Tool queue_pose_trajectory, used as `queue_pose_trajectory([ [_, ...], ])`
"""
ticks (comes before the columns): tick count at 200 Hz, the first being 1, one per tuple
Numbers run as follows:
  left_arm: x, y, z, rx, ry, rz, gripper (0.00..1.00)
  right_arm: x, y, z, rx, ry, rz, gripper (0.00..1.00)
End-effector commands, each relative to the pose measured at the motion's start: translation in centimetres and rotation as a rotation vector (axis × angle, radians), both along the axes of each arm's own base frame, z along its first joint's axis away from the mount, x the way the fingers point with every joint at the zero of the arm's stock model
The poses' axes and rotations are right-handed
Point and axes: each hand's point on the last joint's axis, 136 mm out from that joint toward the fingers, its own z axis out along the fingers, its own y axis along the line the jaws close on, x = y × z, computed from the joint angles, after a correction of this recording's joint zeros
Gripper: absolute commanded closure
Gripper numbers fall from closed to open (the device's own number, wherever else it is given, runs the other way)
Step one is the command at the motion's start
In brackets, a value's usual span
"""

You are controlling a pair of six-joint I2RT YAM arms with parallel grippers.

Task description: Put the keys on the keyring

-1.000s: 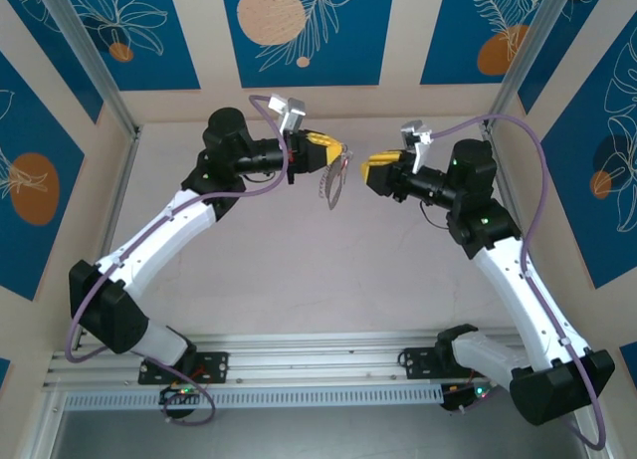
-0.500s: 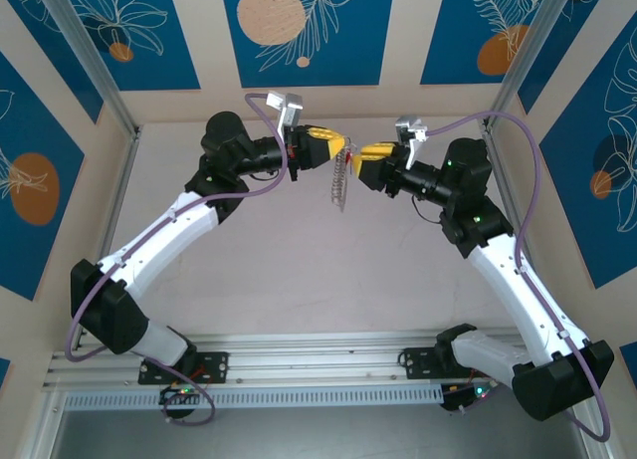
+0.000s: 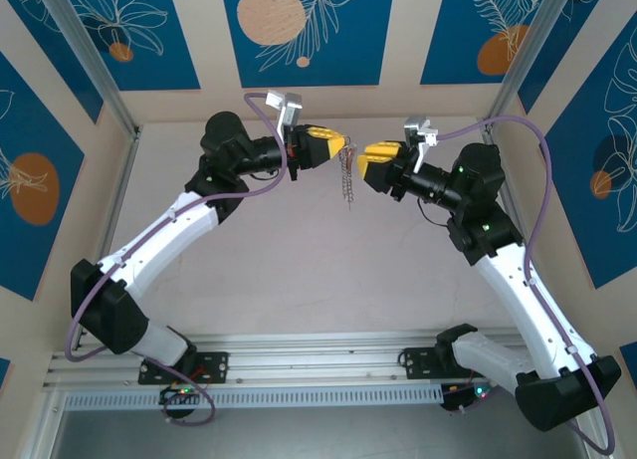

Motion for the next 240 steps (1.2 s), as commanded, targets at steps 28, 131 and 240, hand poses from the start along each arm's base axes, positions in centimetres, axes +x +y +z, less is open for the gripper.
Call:
queue_pose_trajectory([
  [28,-0.9,0.3,1.9,-0.047,-0.051,0.0,1.0,-0.7,0.8,2.5,0.023,-0.068,0.049,0.61],
  [131,-0.8,0.2,1.8,-0.045,-0.049,0.004,1.0,-0.4,1.9,2.4,0.005,-0.062,0.096,0.98],
  [240,-0.4,0.1,1.7,-0.054,-0.039,0.017,1.0,-1.4,3.4,1.6,-0.04,-0.056,0.157,1.0],
])
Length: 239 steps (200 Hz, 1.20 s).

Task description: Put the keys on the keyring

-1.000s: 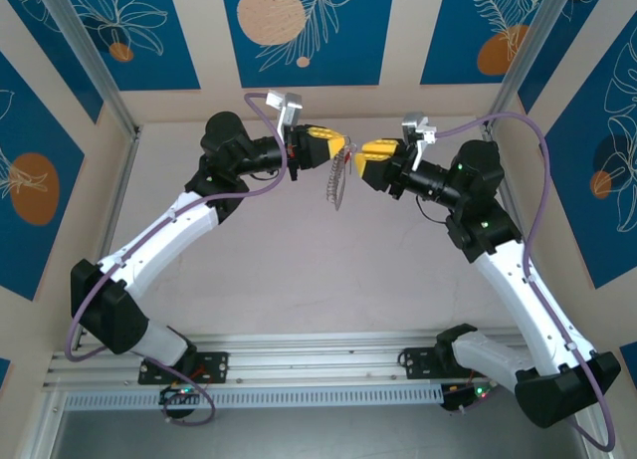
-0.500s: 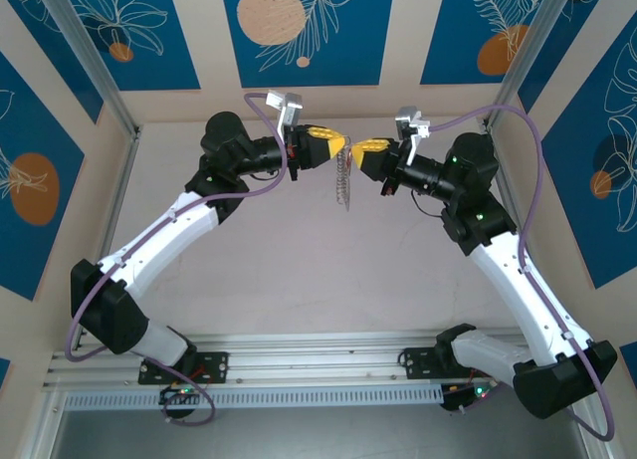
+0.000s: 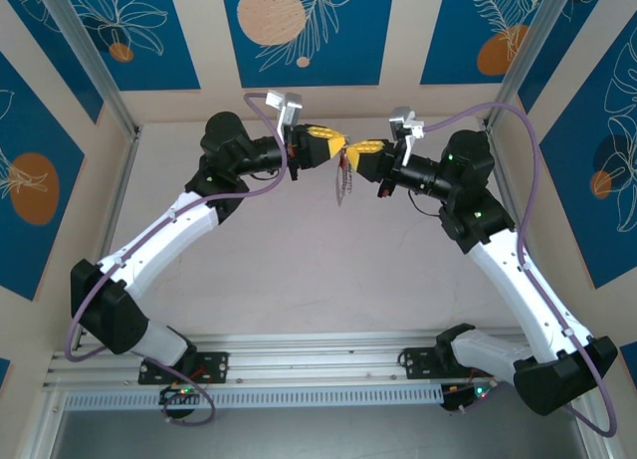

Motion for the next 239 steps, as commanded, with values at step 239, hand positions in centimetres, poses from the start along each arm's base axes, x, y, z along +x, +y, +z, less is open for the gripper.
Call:
queue_pose_trajectory([
  [239,-0.1,-0.2,1.8,-0.081,-0.023,0.008,1.0,-2.7,-4.2,1.6,0.029,0.022,0.009,0.64],
])
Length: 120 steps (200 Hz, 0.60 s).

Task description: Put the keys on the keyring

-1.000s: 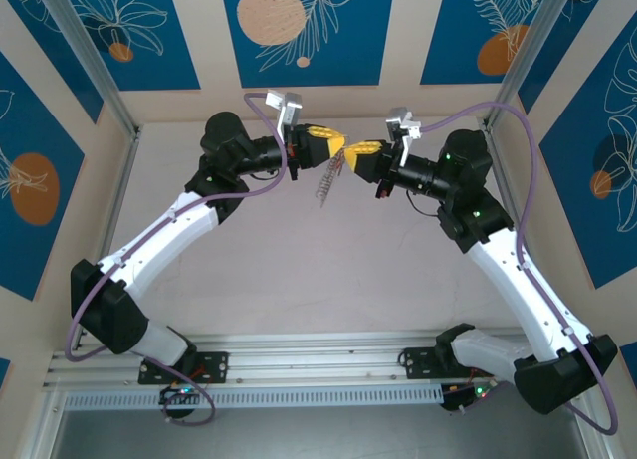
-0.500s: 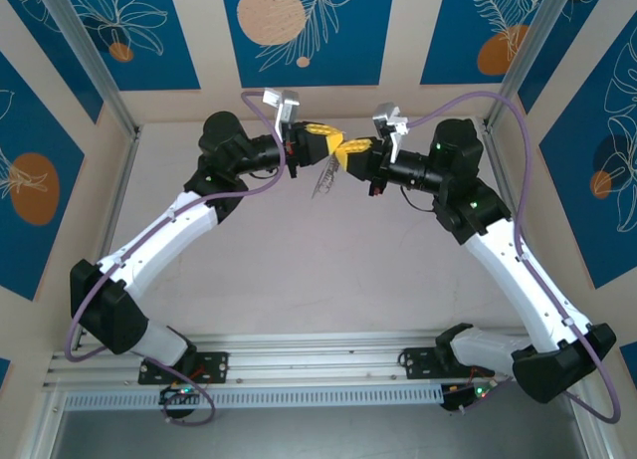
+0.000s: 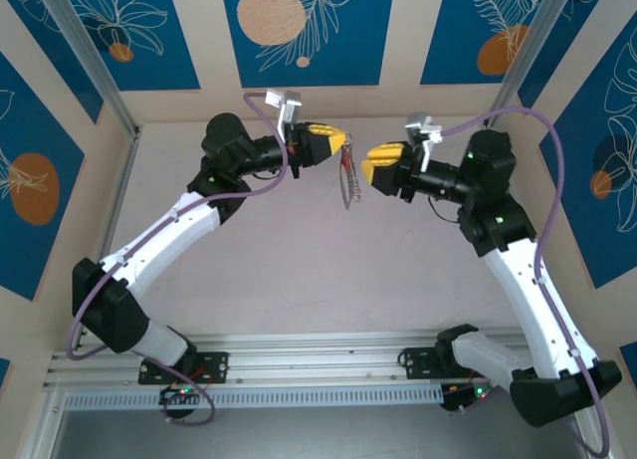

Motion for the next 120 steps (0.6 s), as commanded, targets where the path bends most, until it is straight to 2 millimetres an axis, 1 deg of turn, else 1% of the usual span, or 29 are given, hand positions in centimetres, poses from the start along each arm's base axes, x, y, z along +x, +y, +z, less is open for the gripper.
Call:
queue_pose_trajectory([
  [1,-0.5,0.0,1.4,-0.053,-0.039,-0.01,1.0,-1.0,-0.9,1.8,0.08,-0.013,0.007,0.64],
  [35,-0.3,0.0,1.8,-0.089,-0.033,-0.012,1.0,0.1,-1.7,3.0,0.158,-0.022,-0.057,0.68],
  [47,-0.3,0.1,2.0,-0.108,-0.032,-0.011,1.0,0.9,-2.0,3.2,0.194,-0.016,-0.095,0.71],
  [71,-0.2,0.4,2.8,-0.152,-0.035,0.0,1.0,2.5,-2.6,3.3,0.262,0.0,-0.163,0.7],
  [90,-0.1,0.4,3.2,-0.177,-0.03,0.004,1.0,2.8,-2.0,3.3,0.292,0.014,-0.126,0.66],
  [95,-0.1,0.5,3.3,-0.183,-0.029,0.004,1.0,2.7,-1.6,3.3,0.294,0.015,-0.104,0.64],
  [120,0.0,0.4,3.7,-0.204,-0.02,0.011,1.0,2.5,0.0,3.1,0.275,0.001,-0.058,0.6],
])
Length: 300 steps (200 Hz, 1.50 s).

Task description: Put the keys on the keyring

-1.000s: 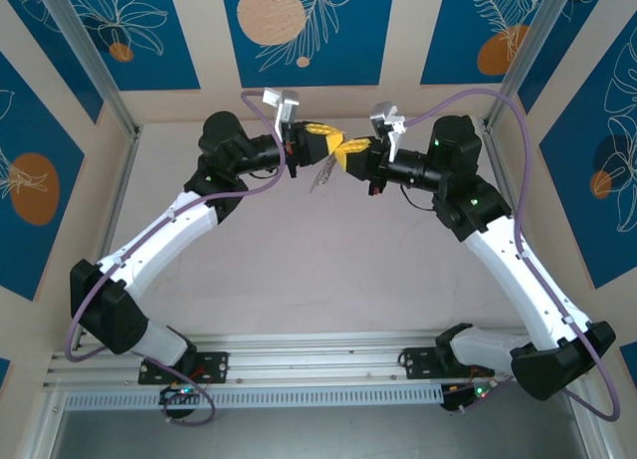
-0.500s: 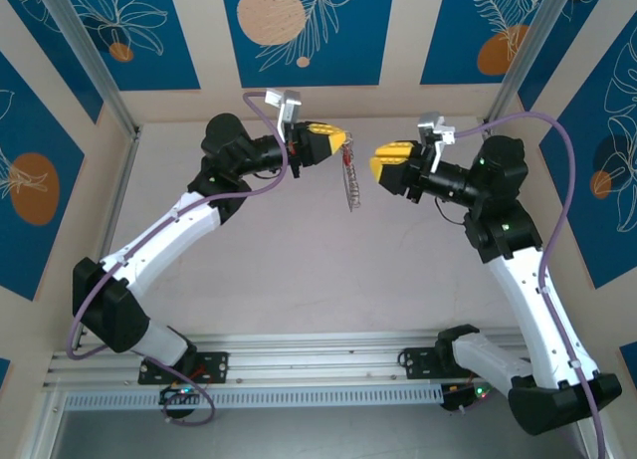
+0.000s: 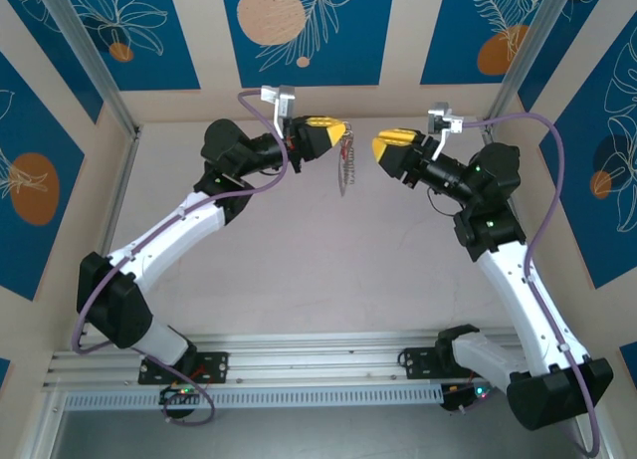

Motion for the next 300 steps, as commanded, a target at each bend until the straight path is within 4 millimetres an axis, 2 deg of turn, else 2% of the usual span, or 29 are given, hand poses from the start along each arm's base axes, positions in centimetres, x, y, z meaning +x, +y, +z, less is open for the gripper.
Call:
queue_pose_trajectory([
  [1,-0.7,0.2,2.0,-0.079,-0.033,0.002,1.0,-0.6,1.2,1.2,0.03,-0.049,0.038,0.59],
  [52,-0.3,0.3,2.5,-0.118,-0.008,0.004,1.0,-0.7,3.6,1.2,0.009,-0.076,0.09,0.58],
  [102,-0.3,0.2,2.6,-0.137,0.007,-0.001,1.0,0.1,4.8,0.8,-0.001,-0.07,0.099,0.61],
  [118,-0.2,0.3,2.6,-0.139,0.01,0.002,1.0,0.3,5.1,0.6,-0.005,-0.063,0.104,0.69],
  [162,0.1,0.3,2.5,-0.149,0.02,0.016,1.0,-0.1,5.5,-0.1,-0.021,-0.053,0.124,1.0],
  [210,0.6,0.4,2.4,-0.165,0.03,0.033,1.0,-1.1,6.3,-0.8,-0.042,-0.046,0.156,1.0],
  [264,1.0,0.2,2.3,-0.171,0.04,0.035,1.0,-3.1,9.4,-2.0,-0.13,-0.056,0.251,1.0],
  [291,1.0,0.1,2.1,-0.167,0.045,0.033,1.0,-2.9,9.3,-2.5,-0.153,-0.043,0.232,1.0],
  [300,1.0,0.1,2.1,-0.165,0.045,0.033,1.0,-2.9,9.0,-2.5,-0.156,-0.042,0.223,0.9],
])
